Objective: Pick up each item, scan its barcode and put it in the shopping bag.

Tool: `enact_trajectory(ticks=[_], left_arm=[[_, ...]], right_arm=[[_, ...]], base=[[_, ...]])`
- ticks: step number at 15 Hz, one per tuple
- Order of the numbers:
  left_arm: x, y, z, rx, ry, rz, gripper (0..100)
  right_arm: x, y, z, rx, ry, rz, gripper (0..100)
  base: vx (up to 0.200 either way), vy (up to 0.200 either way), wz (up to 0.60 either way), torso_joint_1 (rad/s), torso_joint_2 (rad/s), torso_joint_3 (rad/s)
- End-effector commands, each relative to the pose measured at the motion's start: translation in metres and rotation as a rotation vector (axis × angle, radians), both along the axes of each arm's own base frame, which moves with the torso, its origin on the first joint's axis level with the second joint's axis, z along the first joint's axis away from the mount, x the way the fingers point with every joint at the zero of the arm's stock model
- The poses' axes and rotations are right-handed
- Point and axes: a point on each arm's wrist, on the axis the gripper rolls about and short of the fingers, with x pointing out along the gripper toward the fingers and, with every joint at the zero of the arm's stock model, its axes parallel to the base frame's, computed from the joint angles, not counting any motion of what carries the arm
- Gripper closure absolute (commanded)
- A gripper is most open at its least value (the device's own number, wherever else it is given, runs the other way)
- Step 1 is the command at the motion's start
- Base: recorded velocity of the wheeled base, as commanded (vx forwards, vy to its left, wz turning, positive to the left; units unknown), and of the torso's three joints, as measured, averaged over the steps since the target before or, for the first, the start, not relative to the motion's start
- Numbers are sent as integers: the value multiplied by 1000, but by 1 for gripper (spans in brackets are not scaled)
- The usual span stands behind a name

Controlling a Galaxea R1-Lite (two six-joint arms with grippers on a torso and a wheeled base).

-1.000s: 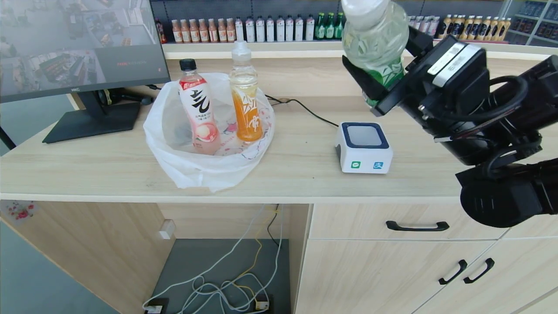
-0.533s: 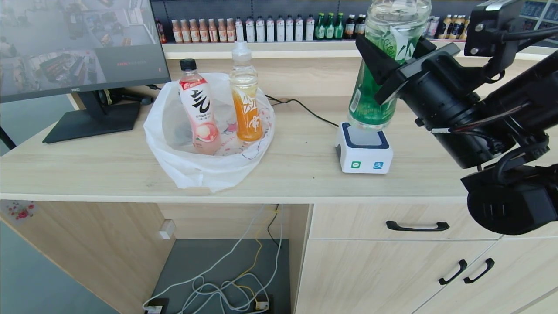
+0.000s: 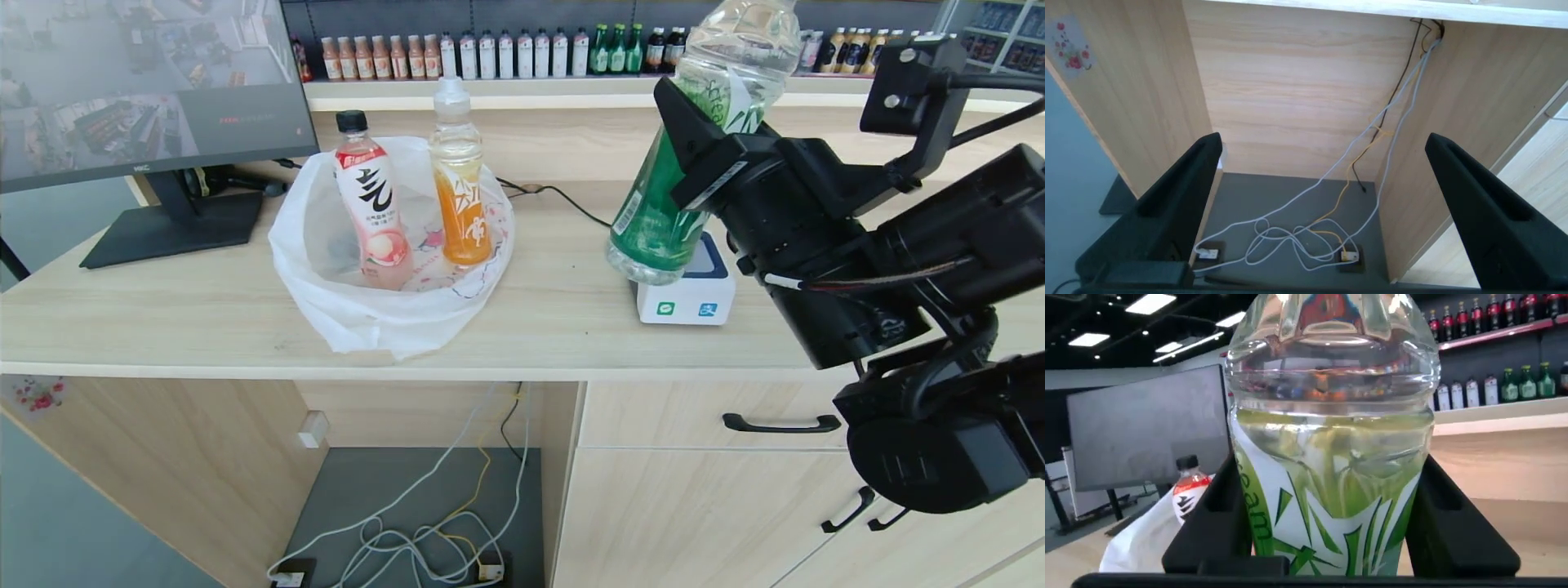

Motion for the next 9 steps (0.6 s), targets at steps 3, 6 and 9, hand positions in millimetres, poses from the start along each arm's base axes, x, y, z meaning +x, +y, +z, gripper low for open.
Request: enact_trajectory(ticks=[3,6,9], left_arm=[[0,0,0,0,0,0,0],[0,0,0,-2,0,0,0],[0,0,0,0,0,0,0]], right_arm=[[11,-9,-10,-19,21,-41,100],[10,-18,-20,-41,52,-59,100],[11,-19,-20,-49,50,-56,100]], base=[[0,0,0,0,0,0],[0,200,0,2,2,2],[0,200,0,-4,2,1]])
